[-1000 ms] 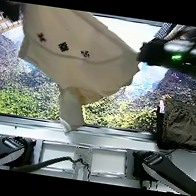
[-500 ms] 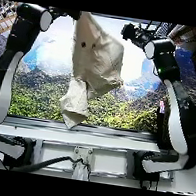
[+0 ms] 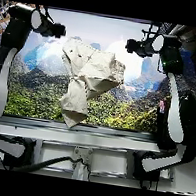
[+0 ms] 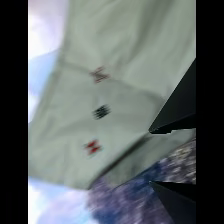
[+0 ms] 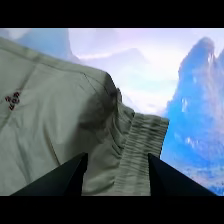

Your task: Fold the clothes and pants, and hang the long-sleeved shirts on hangers.

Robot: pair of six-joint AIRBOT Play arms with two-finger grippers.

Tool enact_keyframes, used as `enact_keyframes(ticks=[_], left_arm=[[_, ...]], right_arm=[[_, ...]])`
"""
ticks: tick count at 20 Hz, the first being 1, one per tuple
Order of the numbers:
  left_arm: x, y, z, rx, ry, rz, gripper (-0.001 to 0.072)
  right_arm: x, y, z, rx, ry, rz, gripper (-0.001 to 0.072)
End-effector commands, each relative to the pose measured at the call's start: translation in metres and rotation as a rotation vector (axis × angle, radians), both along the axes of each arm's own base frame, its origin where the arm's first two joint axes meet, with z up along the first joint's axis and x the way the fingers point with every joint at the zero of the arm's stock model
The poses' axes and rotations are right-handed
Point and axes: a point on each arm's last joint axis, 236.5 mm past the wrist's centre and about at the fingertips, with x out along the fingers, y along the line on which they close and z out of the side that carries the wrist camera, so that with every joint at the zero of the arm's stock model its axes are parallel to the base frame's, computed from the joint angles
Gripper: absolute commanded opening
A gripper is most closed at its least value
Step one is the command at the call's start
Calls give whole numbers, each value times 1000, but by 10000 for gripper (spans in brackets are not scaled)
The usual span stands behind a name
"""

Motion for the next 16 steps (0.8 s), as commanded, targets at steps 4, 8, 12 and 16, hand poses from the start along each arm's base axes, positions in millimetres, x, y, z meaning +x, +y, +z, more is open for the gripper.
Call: enact_keyframes(ticks=[4, 8, 12, 16], left_arm=[[-130, -25, -51, -137, 342, -105, 289], [-217, -40, -70, -293, 430, -106, 292], [-265, -51, -93, -443, 416, -54, 338], [-286, -51, -127, -467, 459, -35, 555]], right_arm=[[-50, 44, 0, -39, 67, 133, 436], [-78, 51, 5, -54, 68, 167, 436], [-101, 40, 5, -64, 76, 165, 436], [-124, 36, 17, -49, 60, 164, 436]])
